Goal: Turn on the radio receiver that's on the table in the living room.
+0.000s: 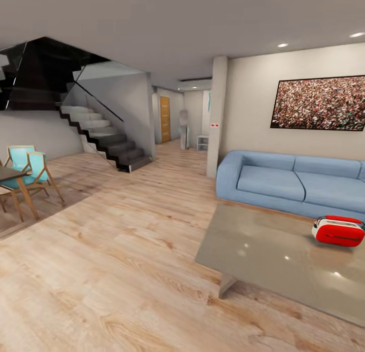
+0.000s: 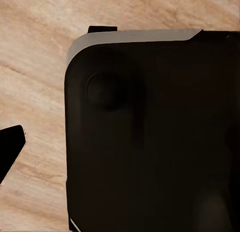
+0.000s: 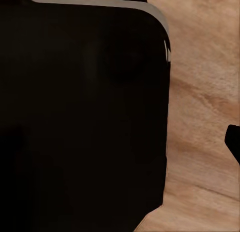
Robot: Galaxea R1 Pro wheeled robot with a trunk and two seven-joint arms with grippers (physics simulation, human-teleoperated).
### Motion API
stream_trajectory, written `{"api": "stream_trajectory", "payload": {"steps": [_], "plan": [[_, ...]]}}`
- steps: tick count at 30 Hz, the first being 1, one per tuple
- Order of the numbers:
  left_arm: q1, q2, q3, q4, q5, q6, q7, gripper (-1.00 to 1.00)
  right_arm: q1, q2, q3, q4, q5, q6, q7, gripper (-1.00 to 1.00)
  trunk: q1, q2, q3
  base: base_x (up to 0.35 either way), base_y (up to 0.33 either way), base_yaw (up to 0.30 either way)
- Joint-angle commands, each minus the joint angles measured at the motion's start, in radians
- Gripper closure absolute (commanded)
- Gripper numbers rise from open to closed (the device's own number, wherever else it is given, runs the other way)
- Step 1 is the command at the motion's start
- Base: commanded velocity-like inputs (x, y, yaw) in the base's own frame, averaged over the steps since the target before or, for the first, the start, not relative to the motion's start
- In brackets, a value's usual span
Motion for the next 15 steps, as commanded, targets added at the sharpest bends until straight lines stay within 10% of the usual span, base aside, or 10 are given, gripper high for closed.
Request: {"api": "stream_trajectory", "payload": {"steps": [1, 15], "plan": [[0.0, 0.0, 0.0, 0.0, 0.0, 0.0, 0.0, -1.0, 0.0, 0.0, 0.0, 0.0, -0.002, 0.0, 0.0, -1.0, 0.0, 0.0, 0.0, 0.296, 0.187, 0.0], [0.0, 0.0, 0.0, 0.0, 0.0, 0.001, 0.0, -1.0, 0.0, 0.001, 0.001, 0.0, -0.001, 0.0, 0.0, -1.0, 0.0, 0.0, 0.0, 0.296, 0.187, 0.0]]}}
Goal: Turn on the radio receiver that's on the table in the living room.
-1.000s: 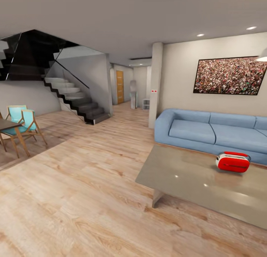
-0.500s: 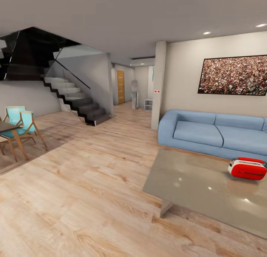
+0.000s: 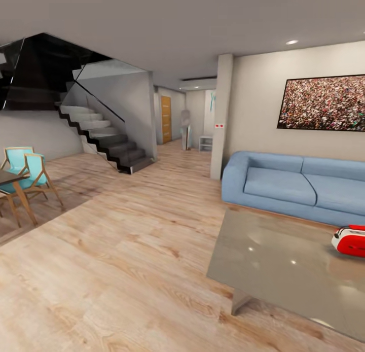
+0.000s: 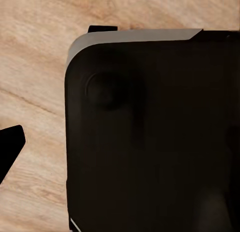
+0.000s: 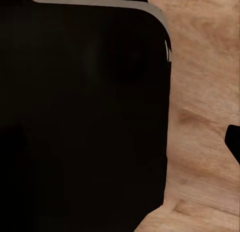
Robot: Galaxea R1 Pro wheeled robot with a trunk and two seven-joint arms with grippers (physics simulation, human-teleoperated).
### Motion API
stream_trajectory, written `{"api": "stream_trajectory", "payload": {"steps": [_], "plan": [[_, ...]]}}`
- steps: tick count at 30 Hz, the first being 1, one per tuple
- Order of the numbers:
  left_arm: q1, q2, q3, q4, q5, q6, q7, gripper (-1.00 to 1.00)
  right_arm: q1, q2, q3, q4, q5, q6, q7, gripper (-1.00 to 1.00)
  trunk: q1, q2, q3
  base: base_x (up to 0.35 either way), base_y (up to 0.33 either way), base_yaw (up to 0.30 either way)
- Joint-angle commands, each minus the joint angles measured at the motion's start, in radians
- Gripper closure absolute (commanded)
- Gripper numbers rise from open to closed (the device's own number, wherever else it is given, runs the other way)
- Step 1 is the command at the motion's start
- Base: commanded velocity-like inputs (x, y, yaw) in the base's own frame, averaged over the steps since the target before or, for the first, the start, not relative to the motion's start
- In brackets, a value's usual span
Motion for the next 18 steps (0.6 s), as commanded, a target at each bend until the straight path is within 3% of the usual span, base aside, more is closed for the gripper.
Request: {"api": "stream_trajectory", "payload": {"steps": [1, 18], "plan": [[0.0, 0.0, 0.0, 0.0, 0.0, 0.0, 0.0, -1.0, 0.0, 0.0, 0.0, 0.0, 0.0, 0.0, 0.0, -1.0, 0.0, 0.0, 0.0, 0.296, 0.187, 0.0], [0.0, -0.001, -0.001, 0.0, 0.003, 0.012, 0.004, -1.0, 0.0, -0.001, 0.0, 0.0, 0.0, 0.0, 0.0, -1.0, 0.0, 0.0, 0.0, 0.311, 0.14, 0.0]]}}
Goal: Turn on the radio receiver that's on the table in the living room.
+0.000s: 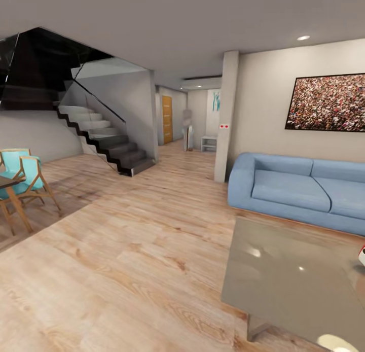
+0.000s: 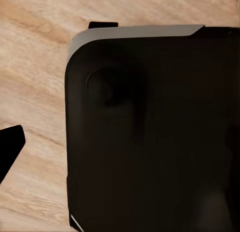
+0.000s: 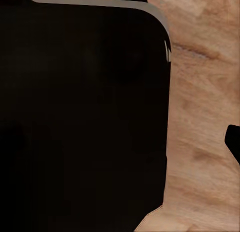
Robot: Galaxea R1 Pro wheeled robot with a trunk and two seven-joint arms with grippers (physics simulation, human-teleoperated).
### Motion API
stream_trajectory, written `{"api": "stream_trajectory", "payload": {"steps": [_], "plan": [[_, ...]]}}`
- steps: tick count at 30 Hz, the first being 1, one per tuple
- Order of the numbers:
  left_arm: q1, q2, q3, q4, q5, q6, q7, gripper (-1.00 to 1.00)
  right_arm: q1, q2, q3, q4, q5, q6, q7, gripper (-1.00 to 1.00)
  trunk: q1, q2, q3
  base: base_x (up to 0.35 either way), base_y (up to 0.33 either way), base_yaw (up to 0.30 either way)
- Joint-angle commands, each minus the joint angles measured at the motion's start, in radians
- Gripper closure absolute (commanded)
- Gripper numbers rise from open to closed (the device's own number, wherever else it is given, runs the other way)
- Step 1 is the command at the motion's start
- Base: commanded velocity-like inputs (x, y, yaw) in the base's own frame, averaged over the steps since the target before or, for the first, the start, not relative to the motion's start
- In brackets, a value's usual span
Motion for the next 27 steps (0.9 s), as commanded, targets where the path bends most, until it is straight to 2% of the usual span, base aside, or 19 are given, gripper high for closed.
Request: {"api": "stream_trajectory", "payload": {"steps": [1, 10, 17, 27], "plan": [[0.0, 0.0, 0.0, 0.0, 0.0, 0.0, 0.0, -1.0, 0.0, 0.0, 0.0, 0.0, 0.0, 0.0, 0.0, -1.0, 0.0, 0.0, 0.0, 0.323, 0.096, 0.0], [0.0, -0.003, 0.0, 0.0, 0.003, 0.006, 0.002, -1.0, 0.0, 0.0, 0.0, 0.0, 0.0, 0.0, 0.0, -1.0, 0.0, 0.0, 0.0, 0.323, 0.095, 0.0], [0.0, -0.002, -0.002, 0.0, 0.052, 0.021, 0.004, -1.0, 0.0, 0.0, 0.001, 0.0, 0.0, 0.0, 0.0, -1.0, 0.0, 0.0, 0.0, 0.323, 0.095, 0.0], [0.0, -0.002, -0.002, 0.0, 0.061, 0.024, 0.004, -1.0, 0.0, -0.001, 0.002, 0.0, 0.001, 0.0, 0.0, -1.0, 0.0, 0.0, 0.0, 0.323, 0.095, 0.0]]}}
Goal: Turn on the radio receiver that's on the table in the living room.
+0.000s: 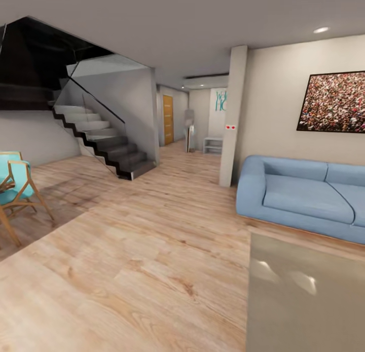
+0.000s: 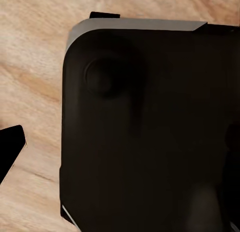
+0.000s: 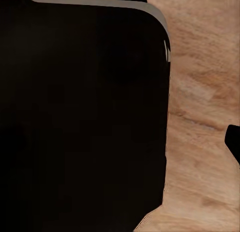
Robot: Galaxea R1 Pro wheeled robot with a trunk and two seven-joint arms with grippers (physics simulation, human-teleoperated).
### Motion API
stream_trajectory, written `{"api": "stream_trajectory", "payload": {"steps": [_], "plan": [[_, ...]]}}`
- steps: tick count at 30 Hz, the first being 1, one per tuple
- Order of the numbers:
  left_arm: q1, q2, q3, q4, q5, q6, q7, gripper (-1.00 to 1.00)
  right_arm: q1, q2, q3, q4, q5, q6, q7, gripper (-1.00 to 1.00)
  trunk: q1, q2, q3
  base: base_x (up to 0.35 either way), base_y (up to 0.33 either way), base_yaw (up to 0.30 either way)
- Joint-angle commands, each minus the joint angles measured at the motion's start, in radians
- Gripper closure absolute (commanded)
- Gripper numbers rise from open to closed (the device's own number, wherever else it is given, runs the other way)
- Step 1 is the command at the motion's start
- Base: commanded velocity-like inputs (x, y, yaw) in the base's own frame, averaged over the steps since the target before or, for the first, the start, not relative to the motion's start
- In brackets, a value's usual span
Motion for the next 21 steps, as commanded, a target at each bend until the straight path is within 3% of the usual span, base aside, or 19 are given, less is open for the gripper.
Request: {"api": "stream_trajectory", "payload": {"steps": [1, 21], "plan": [[0.0, 0.0, 0.0, 0.0, 0.0, 0.0, 0.0, -1.0, 0.0, 0.0, 0.0, 0.0, 0.0, 0.0, 0.0, -1.0, 0.0, 0.0, 0.0, 0.323, 0.095, 0.0], [0.0, 0.001, 0.0, 0.0, 0.0, 0.0, -0.001, -1.0, 0.0, 0.0, 0.0, 0.0, 0.0, 0.0, 0.0, -1.0, 0.0, 0.0, 0.0, 0.323, 0.095, 0.0]]}}
